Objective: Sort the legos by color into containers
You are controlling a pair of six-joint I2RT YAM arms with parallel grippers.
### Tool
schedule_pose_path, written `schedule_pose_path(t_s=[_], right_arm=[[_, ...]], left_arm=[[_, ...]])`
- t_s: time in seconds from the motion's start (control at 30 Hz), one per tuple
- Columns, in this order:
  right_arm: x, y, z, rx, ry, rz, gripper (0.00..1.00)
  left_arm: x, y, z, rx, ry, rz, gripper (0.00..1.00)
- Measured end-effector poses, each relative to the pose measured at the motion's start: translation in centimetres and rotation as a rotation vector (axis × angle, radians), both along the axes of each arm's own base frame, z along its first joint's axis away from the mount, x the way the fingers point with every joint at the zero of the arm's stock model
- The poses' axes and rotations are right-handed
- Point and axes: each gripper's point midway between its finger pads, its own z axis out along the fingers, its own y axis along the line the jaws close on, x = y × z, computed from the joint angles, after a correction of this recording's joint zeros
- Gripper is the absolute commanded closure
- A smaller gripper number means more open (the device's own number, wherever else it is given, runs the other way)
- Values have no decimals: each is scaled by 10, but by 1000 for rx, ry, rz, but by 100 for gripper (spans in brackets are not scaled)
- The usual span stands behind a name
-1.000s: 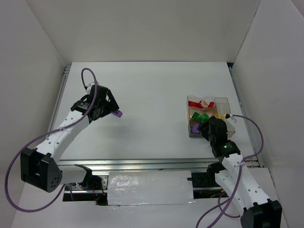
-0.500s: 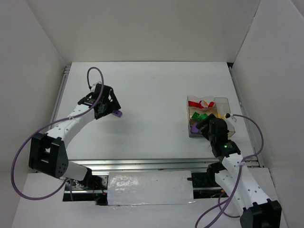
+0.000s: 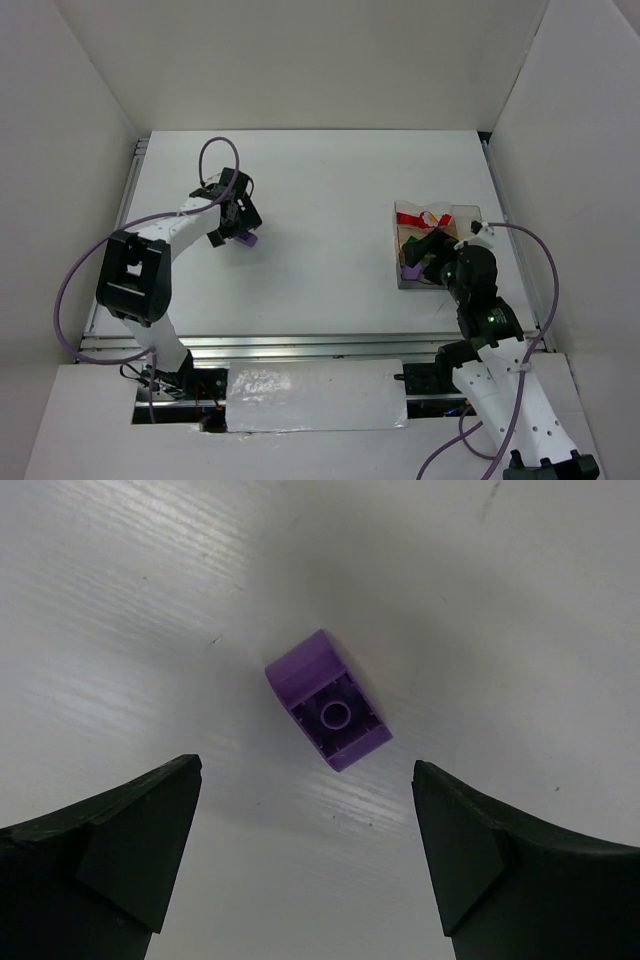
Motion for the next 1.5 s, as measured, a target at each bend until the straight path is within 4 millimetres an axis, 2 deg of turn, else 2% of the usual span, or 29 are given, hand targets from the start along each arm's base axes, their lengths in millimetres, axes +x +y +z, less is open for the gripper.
schedule_pose_path(t_s=[0.2,0.4,0.43,0.57,0.6,0.67,0.7,0.73,0.77,0.8,0.9,1.0,1.07,1.13,1.2,1.27,1.33,1.4,1.5], right_arm=[[-5,16,-2,5,13,108,1],[-7,23,-1,3,6,155,0],[-7,24,-2,5,6,162,1],[-10,29,-5,15,13,191,0],[-10,30,-5,17,12,196,0],[-11,32,-4,19,9,207,1],[-11,33,-3,21,7,211,0],[-11,33,-3,21,6,214,0],[-12,33,-2,23,3,217,0],[-12,34,-2,25,1,221,0],[-13,42,1,44,-23,263,0],[-17,58,-1,92,-45,347,0],[-20,72,-7,143,-68,399,0],[-29,92,-18,190,-75,469,0],[-41,114,-27,211,-68,531,0],[-56,140,-29,219,-63,611,1],[-65,162,-24,219,-78,662,3],[-67,178,-17,223,-105,669,9],[-60,190,-10,223,-146,632,17]], left_arm=[[-4,1,-16,-56,13,147,0],[1,1,-29,-73,16,242,0],[1,2,-34,-70,24,253,4],[5,3,-47,-52,46,282,8],[8,2,-46,-57,40,288,13],[12,2,-47,-57,35,299,33],[14,2,-48,-57,33,302,48],[15,2,-48,-57,31,302,82],[17,1,-48,-63,27,306,94],[18,0,-47,-66,20,300,100],[17,-3,-47,-81,3,282,100],[-5,-12,-43,-89,7,231,100],[-25,-27,-29,-107,-11,178,100],[-42,-49,-4,-159,-63,122,100],[-55,-79,34,-245,-159,47,100],[-67,-108,74,-342,-251,-27,100],[-76,-130,103,-412,-314,-80,100],[-86,-152,123,-462,-339,-126,100],[-98,-176,135,-506,-339,-175,100]])
